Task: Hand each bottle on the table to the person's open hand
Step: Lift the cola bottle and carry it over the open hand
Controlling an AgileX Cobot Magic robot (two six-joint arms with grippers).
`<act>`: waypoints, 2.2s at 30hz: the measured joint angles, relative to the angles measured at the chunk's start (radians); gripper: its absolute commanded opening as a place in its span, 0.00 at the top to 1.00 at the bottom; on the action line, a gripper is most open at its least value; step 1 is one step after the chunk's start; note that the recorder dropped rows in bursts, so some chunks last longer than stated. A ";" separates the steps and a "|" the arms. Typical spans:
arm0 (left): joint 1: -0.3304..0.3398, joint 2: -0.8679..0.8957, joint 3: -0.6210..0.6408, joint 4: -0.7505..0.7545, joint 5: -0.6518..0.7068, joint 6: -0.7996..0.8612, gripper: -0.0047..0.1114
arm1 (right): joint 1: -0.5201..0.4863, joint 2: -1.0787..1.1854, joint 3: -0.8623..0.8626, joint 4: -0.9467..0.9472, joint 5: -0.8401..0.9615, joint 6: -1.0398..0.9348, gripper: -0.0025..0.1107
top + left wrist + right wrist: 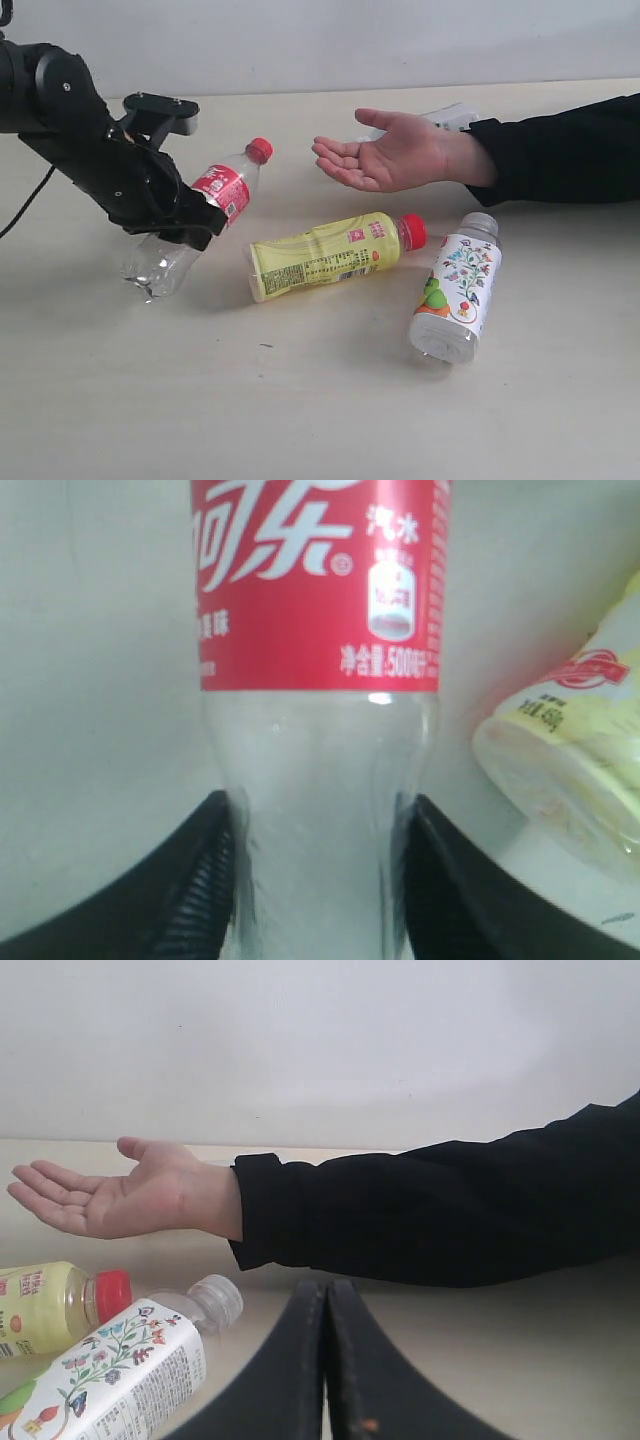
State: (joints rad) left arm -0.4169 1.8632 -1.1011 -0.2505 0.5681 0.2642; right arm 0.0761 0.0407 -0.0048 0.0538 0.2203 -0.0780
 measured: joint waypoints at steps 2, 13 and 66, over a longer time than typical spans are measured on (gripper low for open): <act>0.000 -0.007 0.000 0.000 0.000 0.000 0.95 | 0.000 0.000 0.000 0.000 0.000 0.000 0.98; 0.000 -0.008 0.000 0.002 0.002 0.000 0.95 | 0.000 0.000 0.000 0.000 0.000 0.000 0.98; -0.235 0.314 -0.604 -0.470 -0.022 -0.575 0.96 | 0.000 0.000 0.000 0.000 -0.006 0.000 0.98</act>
State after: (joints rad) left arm -0.6520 2.1769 -1.7052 -0.7207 0.5462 -0.3109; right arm 0.0761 0.0407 -0.0048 0.0538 0.2142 -0.0780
